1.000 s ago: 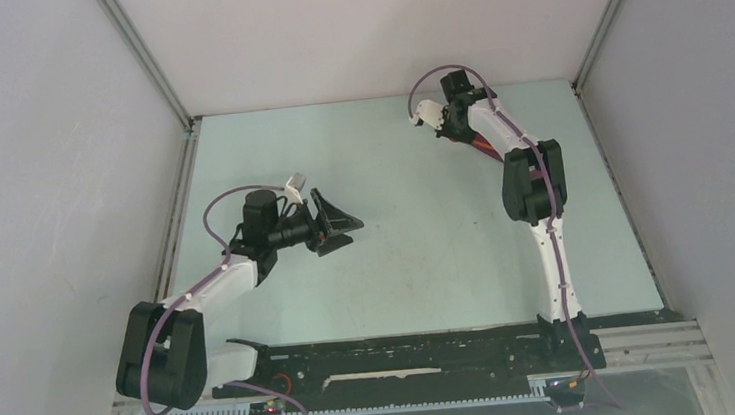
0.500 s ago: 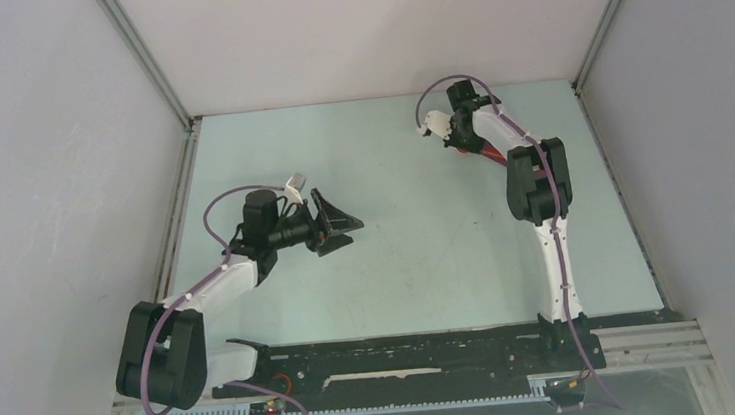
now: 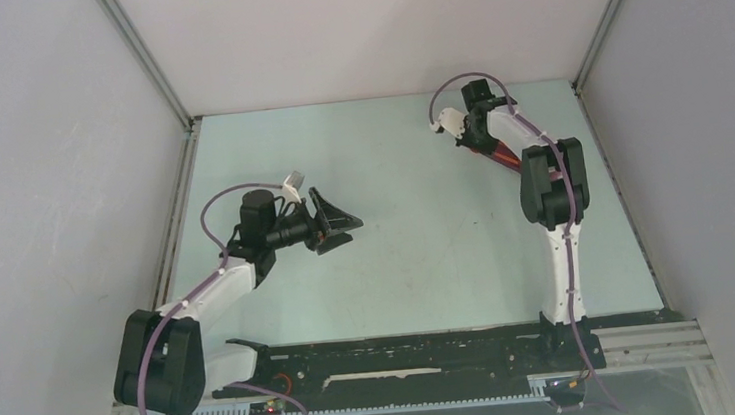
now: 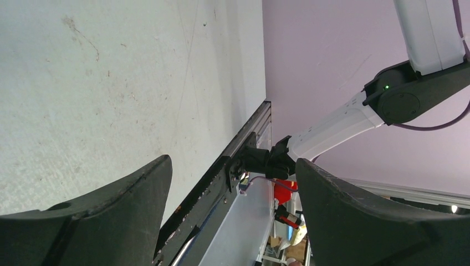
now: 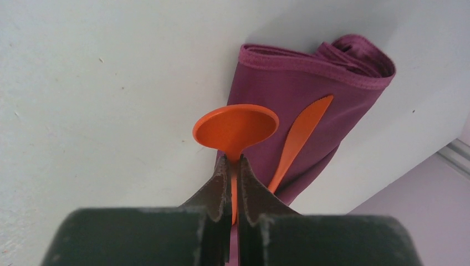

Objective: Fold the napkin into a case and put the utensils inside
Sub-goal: Insert the spoon into the folded napkin.

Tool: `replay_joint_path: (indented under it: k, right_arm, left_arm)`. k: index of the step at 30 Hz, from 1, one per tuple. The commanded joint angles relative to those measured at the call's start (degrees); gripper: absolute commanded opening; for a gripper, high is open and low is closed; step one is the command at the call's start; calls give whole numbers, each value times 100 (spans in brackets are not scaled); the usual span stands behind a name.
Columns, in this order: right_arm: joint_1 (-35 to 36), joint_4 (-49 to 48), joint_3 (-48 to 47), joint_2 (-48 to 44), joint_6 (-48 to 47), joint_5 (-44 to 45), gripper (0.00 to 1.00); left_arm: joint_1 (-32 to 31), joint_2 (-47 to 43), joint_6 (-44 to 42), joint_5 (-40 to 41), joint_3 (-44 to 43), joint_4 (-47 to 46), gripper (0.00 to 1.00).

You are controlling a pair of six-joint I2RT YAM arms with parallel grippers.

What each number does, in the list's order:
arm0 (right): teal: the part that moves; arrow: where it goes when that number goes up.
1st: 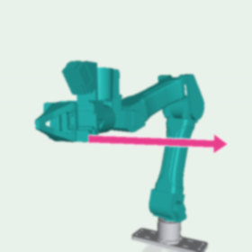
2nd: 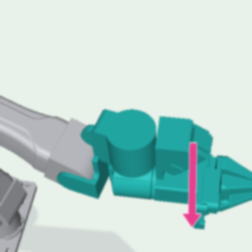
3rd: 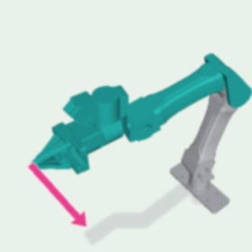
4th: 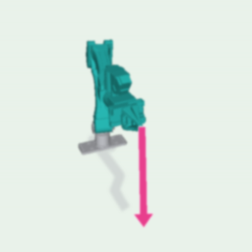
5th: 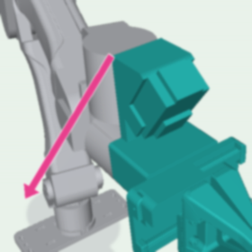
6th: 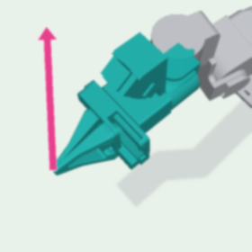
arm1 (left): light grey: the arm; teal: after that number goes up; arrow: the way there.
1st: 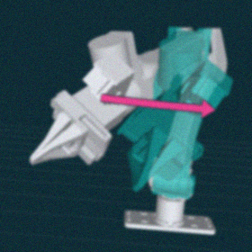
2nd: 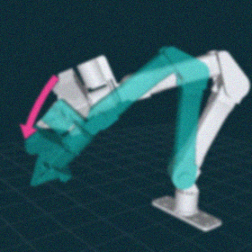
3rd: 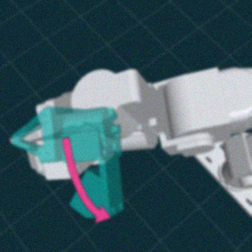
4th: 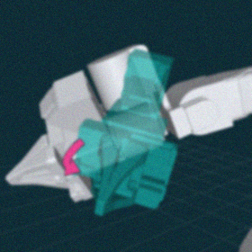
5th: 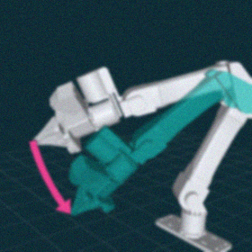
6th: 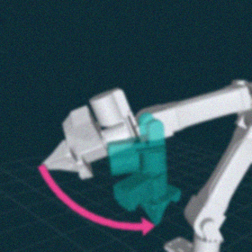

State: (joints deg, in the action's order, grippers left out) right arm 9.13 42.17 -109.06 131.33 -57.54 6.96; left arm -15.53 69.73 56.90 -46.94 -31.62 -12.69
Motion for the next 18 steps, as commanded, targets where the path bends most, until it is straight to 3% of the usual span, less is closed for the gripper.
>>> replay_joint_path:
  k: [1, 18]
  right_arm:
    - [-105, -72, 220, -441, 148, 79, 0]
    - [-339, -224, 137, -355, 420, 150, 0]
  left_arm:
    - [-20, -210, -92, -118, 67, -141, 86]
    - [-20, -173, -70, -114, 24, -143, 86]
